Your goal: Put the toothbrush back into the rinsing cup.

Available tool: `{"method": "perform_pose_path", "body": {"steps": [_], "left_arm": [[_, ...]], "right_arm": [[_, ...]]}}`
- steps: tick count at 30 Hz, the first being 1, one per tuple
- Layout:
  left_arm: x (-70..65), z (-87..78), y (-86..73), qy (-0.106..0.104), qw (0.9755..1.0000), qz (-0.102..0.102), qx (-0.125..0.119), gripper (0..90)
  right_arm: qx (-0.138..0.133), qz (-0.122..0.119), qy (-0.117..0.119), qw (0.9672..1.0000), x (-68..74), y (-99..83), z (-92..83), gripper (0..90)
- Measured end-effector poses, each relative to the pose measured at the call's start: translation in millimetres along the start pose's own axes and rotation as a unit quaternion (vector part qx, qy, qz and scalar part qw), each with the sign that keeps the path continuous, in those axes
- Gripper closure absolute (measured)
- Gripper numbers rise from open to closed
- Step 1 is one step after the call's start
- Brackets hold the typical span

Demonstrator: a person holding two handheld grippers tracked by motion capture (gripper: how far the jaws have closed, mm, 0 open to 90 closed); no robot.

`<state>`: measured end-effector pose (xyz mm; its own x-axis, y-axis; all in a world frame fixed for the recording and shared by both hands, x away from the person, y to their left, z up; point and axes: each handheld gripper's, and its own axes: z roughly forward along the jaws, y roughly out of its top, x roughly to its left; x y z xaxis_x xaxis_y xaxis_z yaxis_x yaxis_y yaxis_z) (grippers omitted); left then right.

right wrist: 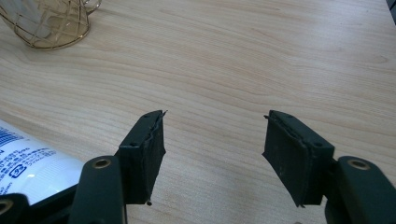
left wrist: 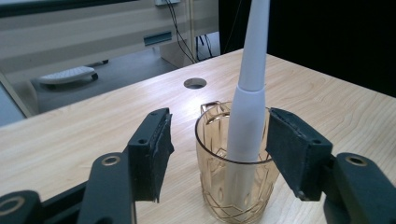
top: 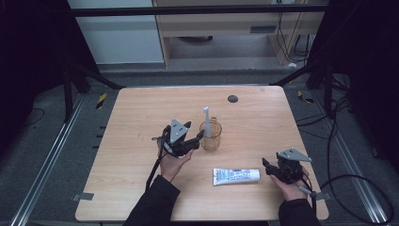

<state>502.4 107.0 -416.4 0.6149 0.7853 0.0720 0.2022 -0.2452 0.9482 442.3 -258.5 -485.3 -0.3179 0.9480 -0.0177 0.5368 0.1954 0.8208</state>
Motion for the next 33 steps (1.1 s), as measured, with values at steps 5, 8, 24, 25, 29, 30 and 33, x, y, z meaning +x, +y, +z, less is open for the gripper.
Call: {"method": "perform_pose_path", "body": {"steps": [5,8,24,25,29,30,33], "left_arm": [[2.7,-7.6,0.4,-0.007,0.9995,0.005,0.029,36.5],[3.9,-12.9,-3.4,-0.003,0.9985,0.019,0.051,35.8],[39.3,-60.8,-39.8,0.013,0.9958,-0.011,0.09,32.8],[42.4,-65.2,-44.1,0.016,0.9953,-0.012,0.095,32.5],[51.3,-79.2,-57.4,0.028,0.994,-0.023,0.103,32.1],[54.4,-84.0,-61.2,0.028,0.9937,-0.03,0.104,31.8],[59.8,-94.5,-67.9,0.037,0.9928,-0.03,0.11,31.6]], "right_arm": [[-0.004,0.001,-0.001,1.0,-0.3,1.0,-1.5,37.8],[-0.007,0.003,0.001,1.0,-0.6,1.6,-3.1,37.8],[-0.001,-0.002,0.009,1.0,3.6,5.3,-5.3,38.4],[-0.002,-0.006,0.008,0.9999,3.6,5.5,-5.2,38.6],[0.003,-0.003,0.016,0.9999,5.1,7.0,-6.0,39.0],[0.003,-0.007,0.015,0.9999,4.9,7.2,-5.1,39.1],[0.008,-0.009,0.02,0.9997,6.1,7.9,-5.0,39.5]]}}
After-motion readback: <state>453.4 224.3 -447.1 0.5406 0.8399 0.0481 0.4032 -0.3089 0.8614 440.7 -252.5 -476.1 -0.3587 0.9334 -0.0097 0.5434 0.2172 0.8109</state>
